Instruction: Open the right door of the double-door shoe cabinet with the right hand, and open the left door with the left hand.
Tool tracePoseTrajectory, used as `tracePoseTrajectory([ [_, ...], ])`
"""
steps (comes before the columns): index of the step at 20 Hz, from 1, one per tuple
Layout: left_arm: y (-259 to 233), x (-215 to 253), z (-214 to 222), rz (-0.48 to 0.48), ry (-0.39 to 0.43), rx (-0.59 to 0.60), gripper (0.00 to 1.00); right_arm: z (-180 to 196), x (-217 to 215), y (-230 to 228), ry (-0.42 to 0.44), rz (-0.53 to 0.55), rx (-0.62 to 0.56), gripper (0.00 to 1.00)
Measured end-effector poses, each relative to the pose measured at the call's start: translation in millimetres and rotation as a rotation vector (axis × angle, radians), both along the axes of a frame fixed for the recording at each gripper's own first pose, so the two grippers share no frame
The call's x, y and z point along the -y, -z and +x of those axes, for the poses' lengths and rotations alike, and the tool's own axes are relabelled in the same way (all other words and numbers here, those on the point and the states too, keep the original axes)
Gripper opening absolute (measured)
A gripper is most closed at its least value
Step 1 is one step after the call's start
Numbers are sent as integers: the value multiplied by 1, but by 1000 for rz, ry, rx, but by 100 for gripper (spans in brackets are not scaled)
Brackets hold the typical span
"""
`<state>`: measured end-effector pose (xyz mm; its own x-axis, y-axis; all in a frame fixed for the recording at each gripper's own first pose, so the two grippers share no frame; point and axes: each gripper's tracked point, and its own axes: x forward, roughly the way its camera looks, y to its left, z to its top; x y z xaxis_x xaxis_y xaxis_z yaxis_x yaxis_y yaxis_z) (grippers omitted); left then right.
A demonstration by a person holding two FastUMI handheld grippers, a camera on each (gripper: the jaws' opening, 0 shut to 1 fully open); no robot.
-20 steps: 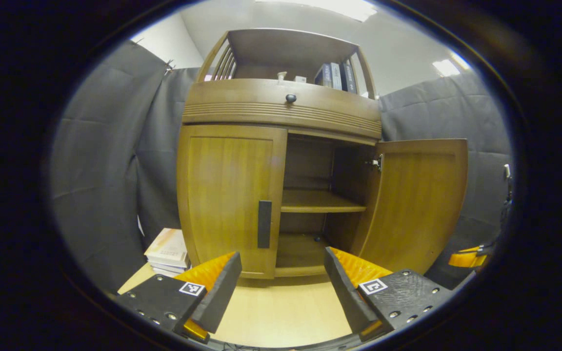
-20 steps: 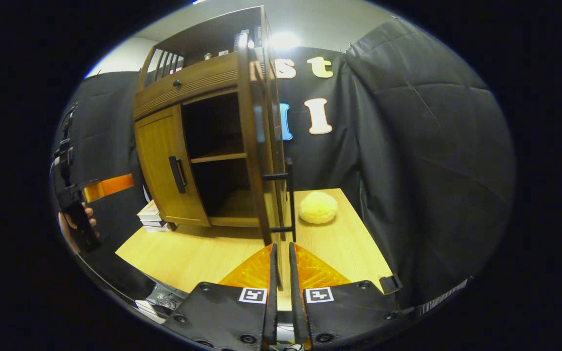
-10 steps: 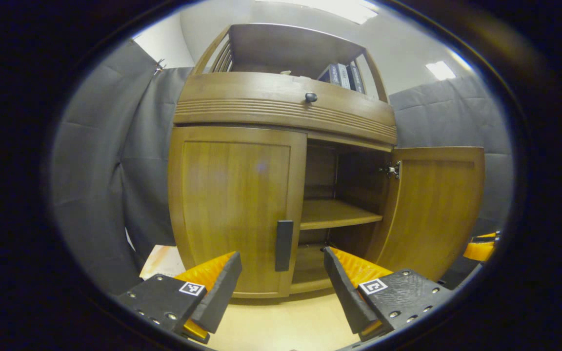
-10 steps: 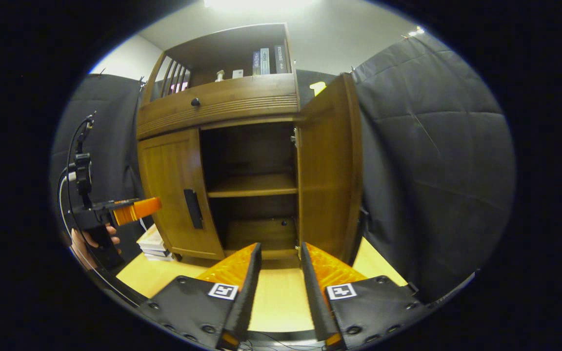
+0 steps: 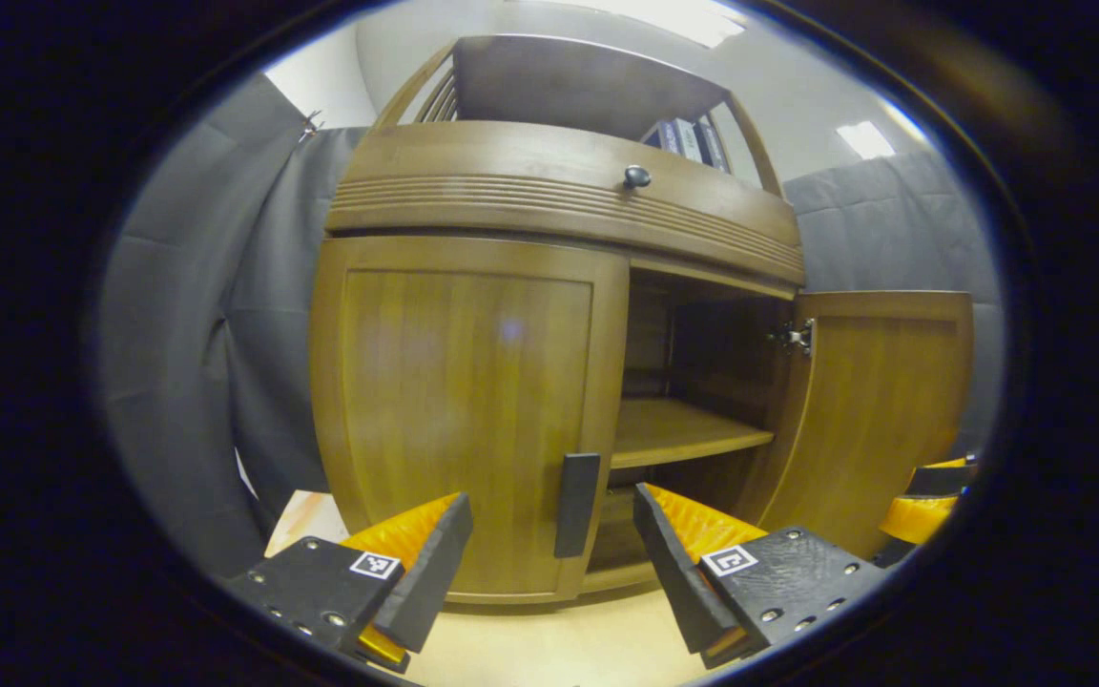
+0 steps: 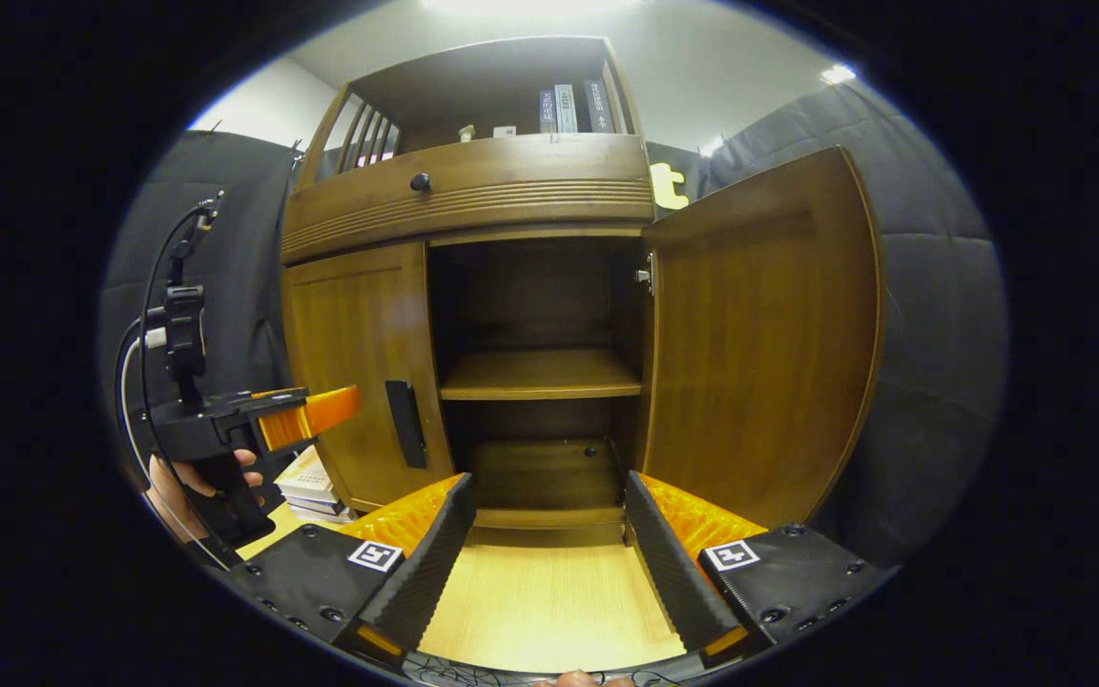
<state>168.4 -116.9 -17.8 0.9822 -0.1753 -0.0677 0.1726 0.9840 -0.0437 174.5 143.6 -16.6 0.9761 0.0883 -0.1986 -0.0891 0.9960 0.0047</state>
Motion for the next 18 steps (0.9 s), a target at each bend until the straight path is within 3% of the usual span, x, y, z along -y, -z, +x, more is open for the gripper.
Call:
tracePoseTrajectory([
  [5, 23, 14, 34, 11, 2, -36, 100, 5, -7, 6, -69, -23, -23, 96],
  [10, 42, 35, 69, 20, -27, -74, 99, 16, -9, 5, -140, -52, 13, 100],
  [13, 48, 36, 87, 25, -66, -85, 79, 23, -12, 5, -172, -55, 17, 97],
  [15, 54, 38, 94, 16, -66, -98, 79, 29, -12, 10, -182, -52, 10, 99],
  [18, 63, 48, 102, 13, -47, -123, 53, 43, -12, 8, -189, -48, 2, 97],
])
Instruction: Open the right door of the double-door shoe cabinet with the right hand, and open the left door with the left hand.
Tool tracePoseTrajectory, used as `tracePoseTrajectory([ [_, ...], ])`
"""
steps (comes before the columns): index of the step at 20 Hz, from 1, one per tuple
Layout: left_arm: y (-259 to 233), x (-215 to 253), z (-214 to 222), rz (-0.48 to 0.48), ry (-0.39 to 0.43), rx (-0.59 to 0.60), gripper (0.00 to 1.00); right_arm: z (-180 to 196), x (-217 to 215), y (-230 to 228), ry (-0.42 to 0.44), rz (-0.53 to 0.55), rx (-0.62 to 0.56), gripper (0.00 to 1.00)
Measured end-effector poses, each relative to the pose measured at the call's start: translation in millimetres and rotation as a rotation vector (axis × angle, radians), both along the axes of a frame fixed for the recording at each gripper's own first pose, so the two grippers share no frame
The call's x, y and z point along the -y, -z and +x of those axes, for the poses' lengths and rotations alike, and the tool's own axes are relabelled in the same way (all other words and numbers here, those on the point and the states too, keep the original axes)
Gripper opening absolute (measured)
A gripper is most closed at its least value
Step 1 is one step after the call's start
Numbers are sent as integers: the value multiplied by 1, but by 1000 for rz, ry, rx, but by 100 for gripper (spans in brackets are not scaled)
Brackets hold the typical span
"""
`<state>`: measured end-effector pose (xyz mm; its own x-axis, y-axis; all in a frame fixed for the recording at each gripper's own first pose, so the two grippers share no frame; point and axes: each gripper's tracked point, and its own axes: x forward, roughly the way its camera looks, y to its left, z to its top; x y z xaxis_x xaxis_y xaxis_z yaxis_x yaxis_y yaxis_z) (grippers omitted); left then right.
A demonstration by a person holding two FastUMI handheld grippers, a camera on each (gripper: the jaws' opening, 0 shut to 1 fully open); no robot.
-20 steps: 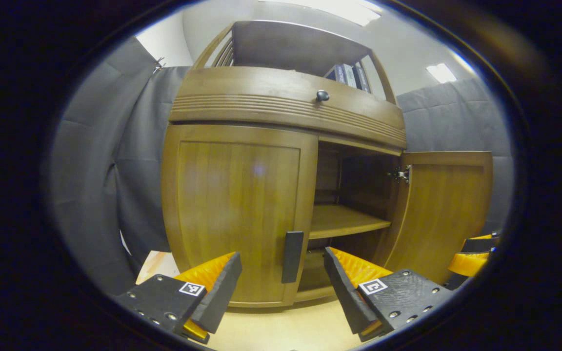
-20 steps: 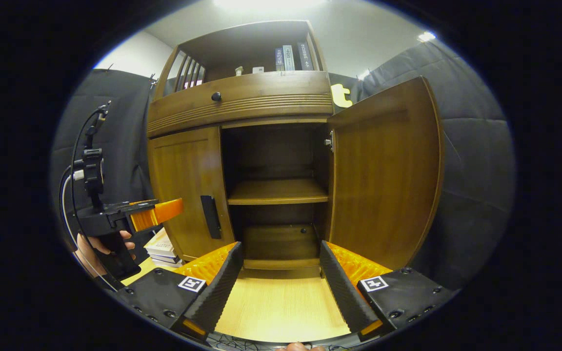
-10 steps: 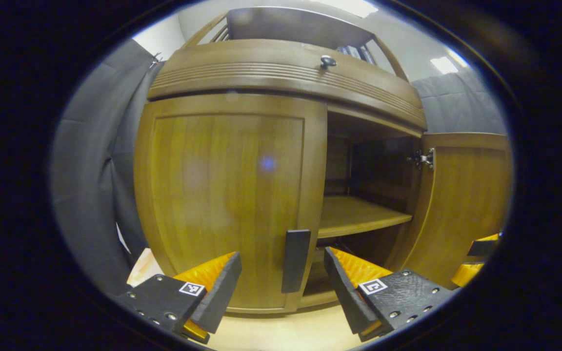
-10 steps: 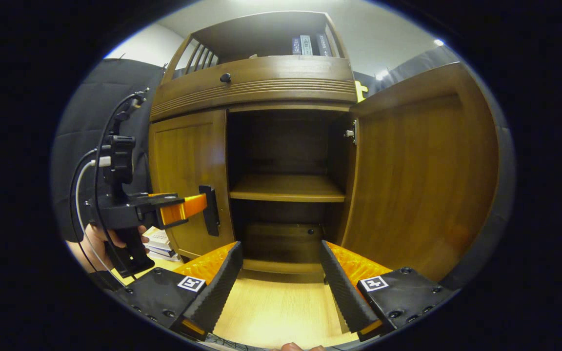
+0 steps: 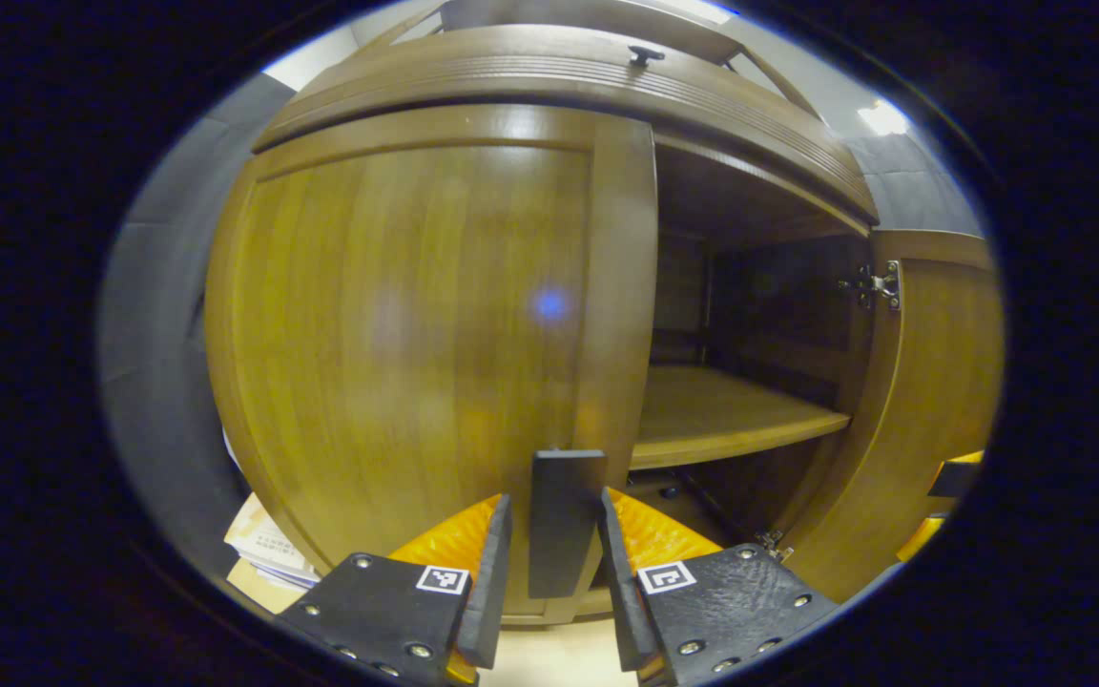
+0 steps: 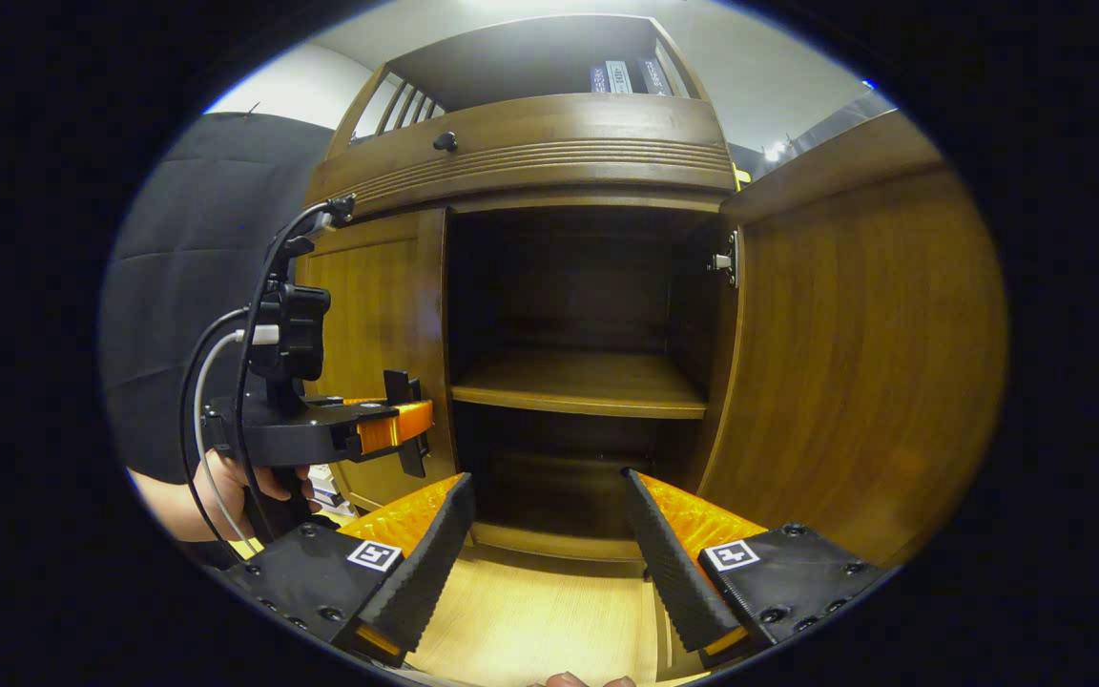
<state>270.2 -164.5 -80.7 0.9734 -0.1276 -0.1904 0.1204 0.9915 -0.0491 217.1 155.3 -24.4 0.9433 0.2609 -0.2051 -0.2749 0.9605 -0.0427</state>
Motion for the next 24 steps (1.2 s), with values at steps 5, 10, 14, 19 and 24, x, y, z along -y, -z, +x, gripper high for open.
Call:
tracePoseTrajectory([
  [5, 0, -2, 3, 15, -35, 14, 36, 14, 5, -1, 12, 13, -1, 96],
  [10, 0, -1, 2, 11, -32, 16, 22, 13, 5, 1, 21, 18, -6, 97],
  [14, 0, -1, -2, -1, -23, 20, 22, 4, 3, 2, 25, 16, -13, 96],
  [19, 0, -7, -29, -13, 10, 42, 22, -14, -1, 5, 35, 13, -21, 100],
  [24, -2, -16, -60, -11, 44, 65, 23, -37, -7, 11, 47, 9, -40, 100],
])
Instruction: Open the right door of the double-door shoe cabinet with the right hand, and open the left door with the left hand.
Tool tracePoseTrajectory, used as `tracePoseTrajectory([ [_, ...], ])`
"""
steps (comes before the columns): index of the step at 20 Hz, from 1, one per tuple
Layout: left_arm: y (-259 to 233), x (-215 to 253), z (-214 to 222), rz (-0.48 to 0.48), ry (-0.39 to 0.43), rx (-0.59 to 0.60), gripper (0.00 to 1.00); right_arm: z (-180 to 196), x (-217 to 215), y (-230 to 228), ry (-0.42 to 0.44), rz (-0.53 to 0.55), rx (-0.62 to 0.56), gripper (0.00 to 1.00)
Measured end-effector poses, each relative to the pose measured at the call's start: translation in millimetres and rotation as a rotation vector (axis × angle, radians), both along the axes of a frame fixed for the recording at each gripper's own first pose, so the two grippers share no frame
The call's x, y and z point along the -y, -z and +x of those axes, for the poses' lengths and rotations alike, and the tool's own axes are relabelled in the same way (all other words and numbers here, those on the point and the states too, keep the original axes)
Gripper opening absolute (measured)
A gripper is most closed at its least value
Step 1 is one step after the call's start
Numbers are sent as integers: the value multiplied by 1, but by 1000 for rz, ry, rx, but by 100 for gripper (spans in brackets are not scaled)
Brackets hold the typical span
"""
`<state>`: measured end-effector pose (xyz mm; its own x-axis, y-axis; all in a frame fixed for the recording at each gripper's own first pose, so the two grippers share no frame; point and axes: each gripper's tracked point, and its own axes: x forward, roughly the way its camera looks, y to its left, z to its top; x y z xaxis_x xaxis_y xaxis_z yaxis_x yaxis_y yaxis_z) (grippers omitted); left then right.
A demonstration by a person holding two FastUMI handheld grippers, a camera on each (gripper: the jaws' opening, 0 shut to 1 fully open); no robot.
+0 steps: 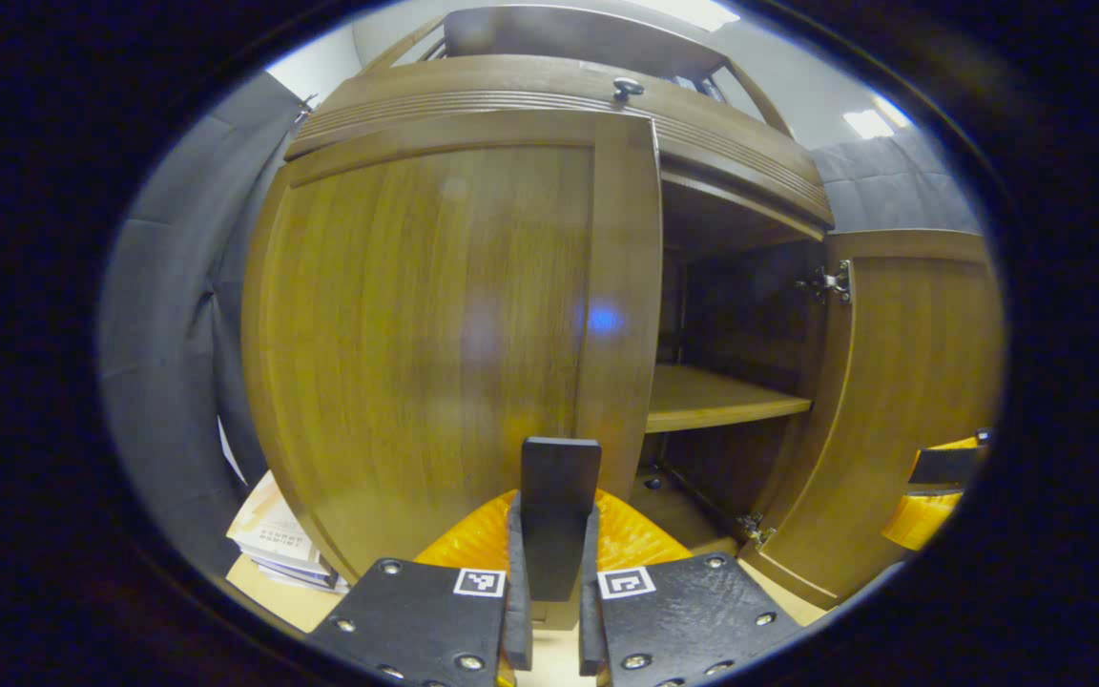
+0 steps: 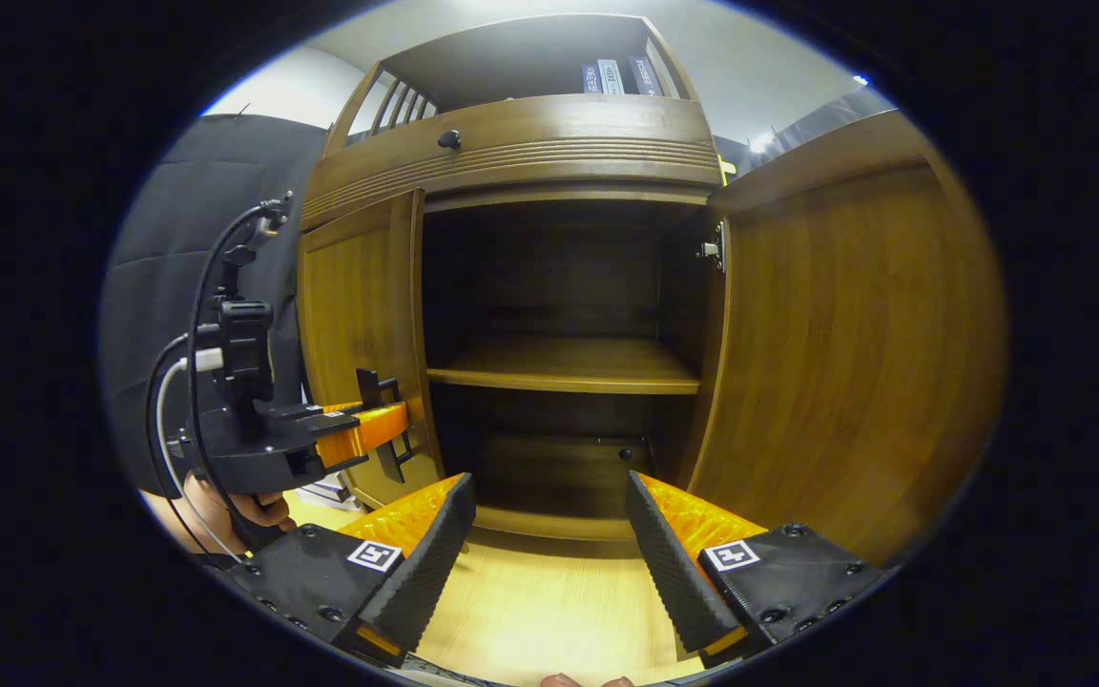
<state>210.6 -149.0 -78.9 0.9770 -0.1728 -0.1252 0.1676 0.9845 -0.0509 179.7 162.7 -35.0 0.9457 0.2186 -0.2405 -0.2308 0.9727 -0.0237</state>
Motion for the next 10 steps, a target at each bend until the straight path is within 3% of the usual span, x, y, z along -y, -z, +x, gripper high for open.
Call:
tracePoseTrajectory([
  [10, -2, -37, -66, -26, 16, 53, 22, -55, -13, 15, 16, 13, -15, 97],
])
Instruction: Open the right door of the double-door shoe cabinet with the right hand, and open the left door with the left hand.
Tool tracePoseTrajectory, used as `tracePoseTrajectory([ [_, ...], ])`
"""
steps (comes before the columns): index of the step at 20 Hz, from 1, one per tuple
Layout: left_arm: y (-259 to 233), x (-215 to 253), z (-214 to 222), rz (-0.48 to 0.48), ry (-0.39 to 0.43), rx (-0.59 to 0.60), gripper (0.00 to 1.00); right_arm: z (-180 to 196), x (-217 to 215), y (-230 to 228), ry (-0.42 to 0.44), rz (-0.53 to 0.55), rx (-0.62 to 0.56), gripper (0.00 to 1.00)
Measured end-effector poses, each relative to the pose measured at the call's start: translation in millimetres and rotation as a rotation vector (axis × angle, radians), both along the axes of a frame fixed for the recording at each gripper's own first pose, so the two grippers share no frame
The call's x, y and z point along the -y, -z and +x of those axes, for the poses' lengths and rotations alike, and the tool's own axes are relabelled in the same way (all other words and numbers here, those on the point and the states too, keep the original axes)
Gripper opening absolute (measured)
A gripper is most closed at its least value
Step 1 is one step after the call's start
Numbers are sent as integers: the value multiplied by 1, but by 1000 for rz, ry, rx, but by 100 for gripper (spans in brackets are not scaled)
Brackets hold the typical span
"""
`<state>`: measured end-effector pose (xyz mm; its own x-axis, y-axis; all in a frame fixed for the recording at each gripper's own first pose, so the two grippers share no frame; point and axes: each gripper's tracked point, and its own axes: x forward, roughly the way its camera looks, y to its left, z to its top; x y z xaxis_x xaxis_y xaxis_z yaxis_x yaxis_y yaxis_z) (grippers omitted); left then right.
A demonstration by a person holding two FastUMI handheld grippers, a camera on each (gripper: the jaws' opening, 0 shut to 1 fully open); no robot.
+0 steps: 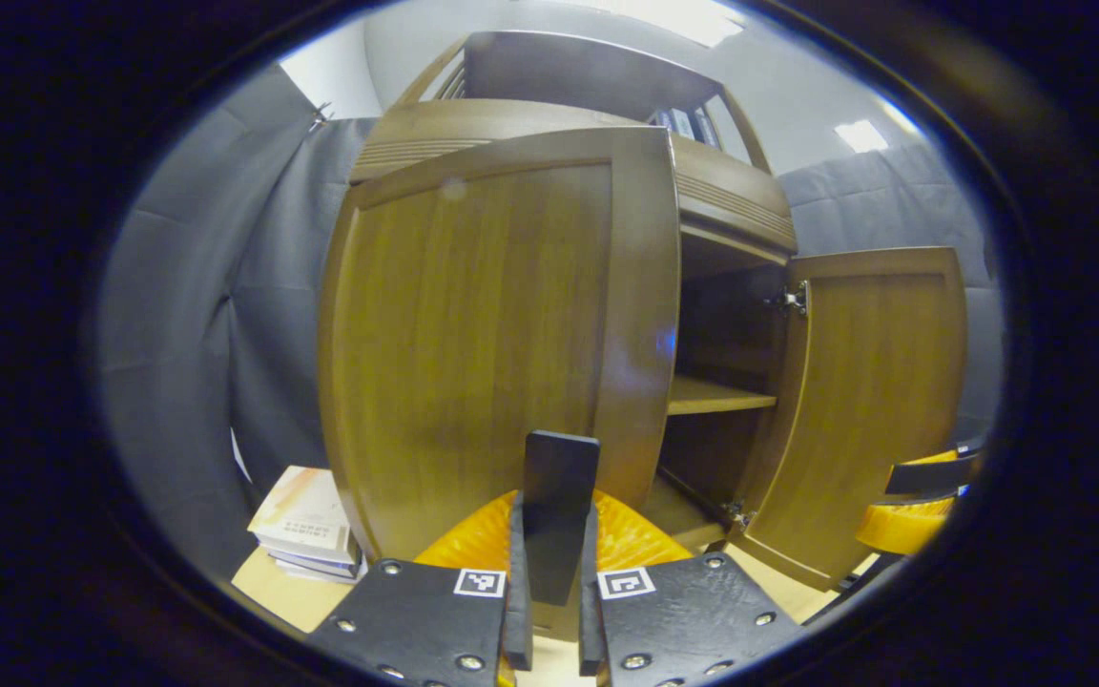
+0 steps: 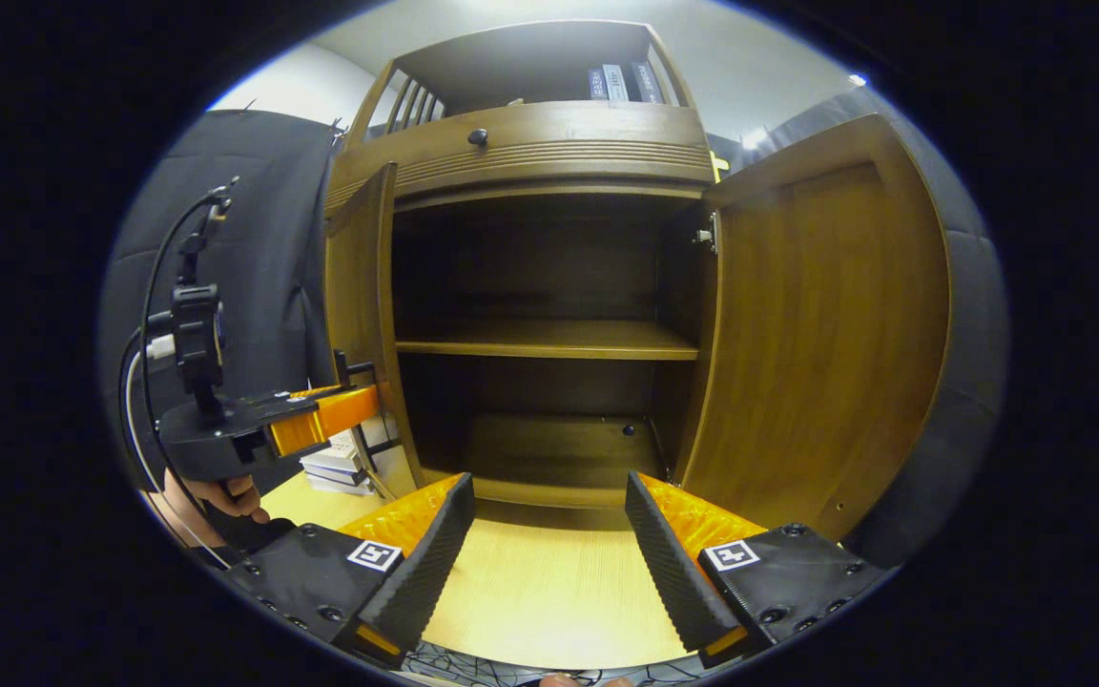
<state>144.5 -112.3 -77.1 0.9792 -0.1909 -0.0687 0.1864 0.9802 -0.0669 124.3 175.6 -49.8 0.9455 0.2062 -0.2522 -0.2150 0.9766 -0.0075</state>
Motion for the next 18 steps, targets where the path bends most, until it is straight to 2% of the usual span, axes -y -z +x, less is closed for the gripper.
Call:
tracePoseTrajectory([
  [5, -2, -22, -24, -19, -41, 12, 21, -8, -1, -1, 6, -5, 5, 100],
  [6, -3, -27, -30, -24, -52, 14, 21, -9, -3, -2, 2, -3, 7, 97],
  [18, -8, -81, -69, -57, -126, 11, 22, -2, -29, -1, -68, 7, 19, 97],
])
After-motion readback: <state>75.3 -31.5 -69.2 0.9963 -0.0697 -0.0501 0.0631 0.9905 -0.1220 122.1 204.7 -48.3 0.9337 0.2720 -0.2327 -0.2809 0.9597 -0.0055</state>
